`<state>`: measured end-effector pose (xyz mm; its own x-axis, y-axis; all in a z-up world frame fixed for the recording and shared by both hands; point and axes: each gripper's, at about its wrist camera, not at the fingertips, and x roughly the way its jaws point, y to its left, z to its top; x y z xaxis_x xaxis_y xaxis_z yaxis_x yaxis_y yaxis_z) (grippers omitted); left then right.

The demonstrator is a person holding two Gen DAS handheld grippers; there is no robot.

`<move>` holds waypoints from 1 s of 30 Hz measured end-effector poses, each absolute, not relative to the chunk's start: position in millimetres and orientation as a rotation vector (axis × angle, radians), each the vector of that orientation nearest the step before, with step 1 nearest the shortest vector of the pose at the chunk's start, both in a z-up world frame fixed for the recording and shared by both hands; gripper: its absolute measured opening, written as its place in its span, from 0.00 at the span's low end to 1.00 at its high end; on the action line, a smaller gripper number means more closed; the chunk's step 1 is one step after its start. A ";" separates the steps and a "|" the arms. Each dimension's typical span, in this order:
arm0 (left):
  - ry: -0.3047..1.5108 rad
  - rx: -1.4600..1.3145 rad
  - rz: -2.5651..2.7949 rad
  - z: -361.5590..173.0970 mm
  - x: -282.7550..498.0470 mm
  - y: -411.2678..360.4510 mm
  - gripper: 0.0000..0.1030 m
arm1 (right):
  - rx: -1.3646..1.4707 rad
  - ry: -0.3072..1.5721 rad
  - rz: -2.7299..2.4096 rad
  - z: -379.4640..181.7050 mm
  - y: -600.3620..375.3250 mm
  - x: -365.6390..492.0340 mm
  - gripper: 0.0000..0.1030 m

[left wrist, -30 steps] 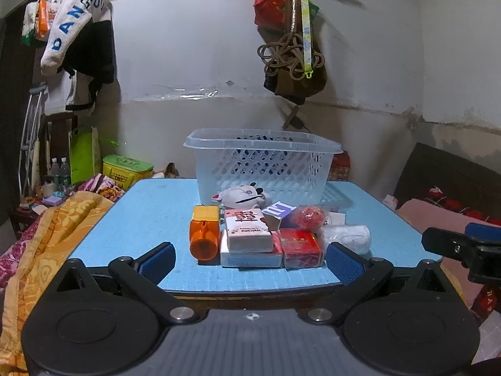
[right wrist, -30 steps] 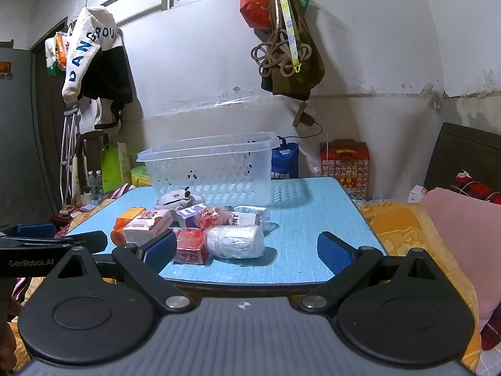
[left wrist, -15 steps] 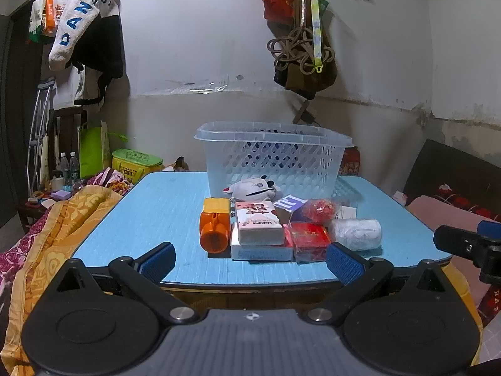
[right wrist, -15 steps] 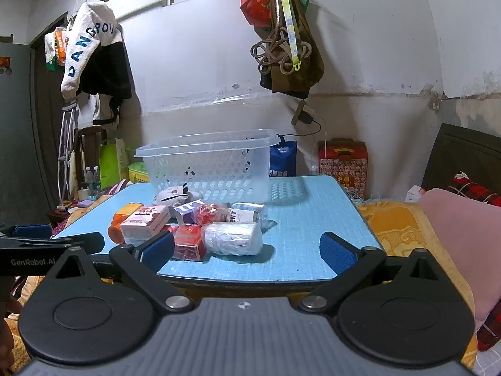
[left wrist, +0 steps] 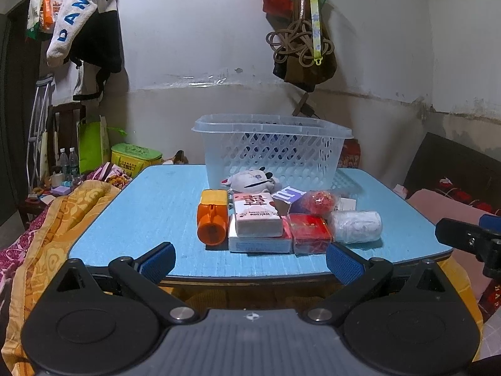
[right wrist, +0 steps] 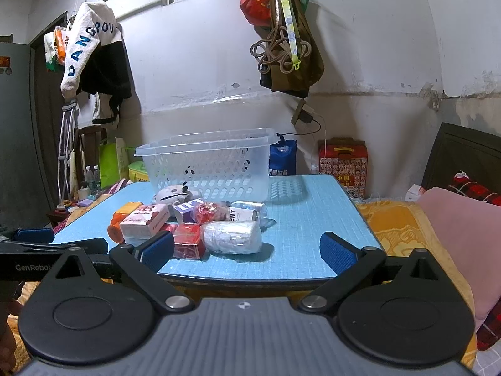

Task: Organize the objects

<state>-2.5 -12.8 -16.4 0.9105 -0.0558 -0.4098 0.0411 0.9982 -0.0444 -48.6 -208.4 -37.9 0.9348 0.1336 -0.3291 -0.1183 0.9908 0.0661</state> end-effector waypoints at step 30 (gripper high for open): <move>0.696 -0.116 -0.020 -14.8 110.4 64.8 0.92 | -0.021 0.564 0.181 -54.6 -197.1 45.8 0.90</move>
